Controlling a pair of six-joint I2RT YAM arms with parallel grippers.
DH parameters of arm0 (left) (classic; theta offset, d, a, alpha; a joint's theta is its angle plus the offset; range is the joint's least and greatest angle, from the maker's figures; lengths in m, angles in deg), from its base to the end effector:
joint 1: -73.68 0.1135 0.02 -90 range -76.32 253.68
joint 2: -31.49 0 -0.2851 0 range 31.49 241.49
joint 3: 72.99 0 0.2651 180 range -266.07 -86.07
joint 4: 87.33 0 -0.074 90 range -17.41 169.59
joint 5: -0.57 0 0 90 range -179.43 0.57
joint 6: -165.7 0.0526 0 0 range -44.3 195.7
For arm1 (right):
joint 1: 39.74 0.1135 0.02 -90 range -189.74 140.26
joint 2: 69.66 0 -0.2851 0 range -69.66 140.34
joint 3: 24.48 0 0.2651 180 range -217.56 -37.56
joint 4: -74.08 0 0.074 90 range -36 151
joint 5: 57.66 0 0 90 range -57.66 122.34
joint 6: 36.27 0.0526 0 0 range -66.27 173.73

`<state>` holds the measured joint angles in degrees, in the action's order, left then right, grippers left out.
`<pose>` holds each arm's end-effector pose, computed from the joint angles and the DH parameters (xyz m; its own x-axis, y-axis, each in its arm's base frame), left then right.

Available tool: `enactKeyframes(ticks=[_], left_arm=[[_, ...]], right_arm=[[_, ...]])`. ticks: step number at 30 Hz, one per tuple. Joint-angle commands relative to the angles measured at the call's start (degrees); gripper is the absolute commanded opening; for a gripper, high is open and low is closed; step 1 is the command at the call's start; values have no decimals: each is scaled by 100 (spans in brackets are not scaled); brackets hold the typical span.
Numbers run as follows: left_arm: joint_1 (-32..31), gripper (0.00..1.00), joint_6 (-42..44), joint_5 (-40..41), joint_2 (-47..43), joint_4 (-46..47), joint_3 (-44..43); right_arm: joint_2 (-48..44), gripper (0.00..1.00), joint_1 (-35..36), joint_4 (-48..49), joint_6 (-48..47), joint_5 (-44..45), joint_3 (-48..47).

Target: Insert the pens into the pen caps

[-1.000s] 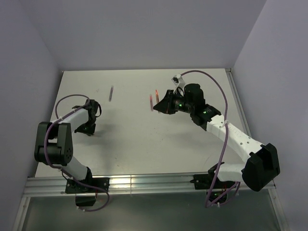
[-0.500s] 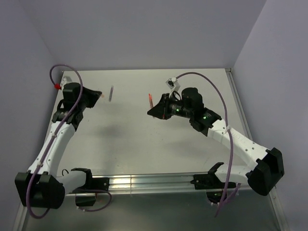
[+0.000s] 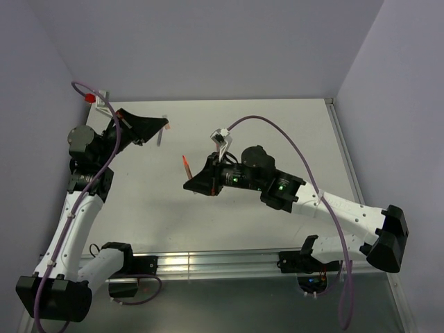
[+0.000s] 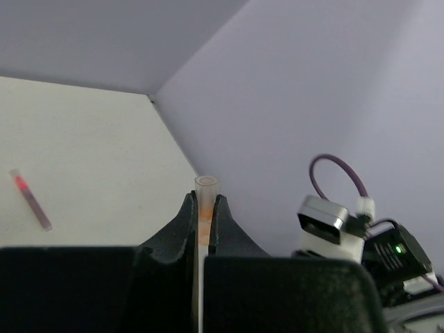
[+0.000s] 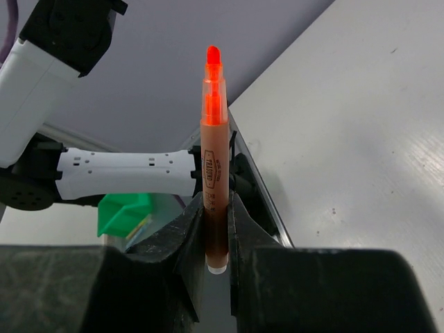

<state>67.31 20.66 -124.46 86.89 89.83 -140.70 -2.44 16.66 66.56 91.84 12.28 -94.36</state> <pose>0.2278 -0.0558 0.4240 -0.4419 -0.6259 -0.6426 0.5085 0.4154 -0.7543 0.1495 0.2577 0.3782 -0.6365 0.0896 -0.7661 -0.7355 0.2286 0.6378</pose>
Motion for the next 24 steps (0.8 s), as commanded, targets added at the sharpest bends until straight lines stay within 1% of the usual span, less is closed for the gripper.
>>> enactKeyframes(ticks=[1,6,10,14,19,24], left_arm=[[-22,0,-190,-1129,-152,1110,137],[-83,0,-787,-1349,-222,2016,558],[-110,0,-981,-1183,-310,2070,734],[-303,0,-991,-972,-354,2035,796],[-453,0,-1157,-997,-284,2262,849],[-576,0,-947,-883,-301,1982,788]], right_arm=[[151,0,73,393,39,309,-393],[291,0,117,367,-5,388,-552],[336,0,117,340,-14,485,-587],[406,0,117,358,-14,529,-605],[415,0,125,305,-22,616,-631],[388,0,125,305,-23,669,-613]])
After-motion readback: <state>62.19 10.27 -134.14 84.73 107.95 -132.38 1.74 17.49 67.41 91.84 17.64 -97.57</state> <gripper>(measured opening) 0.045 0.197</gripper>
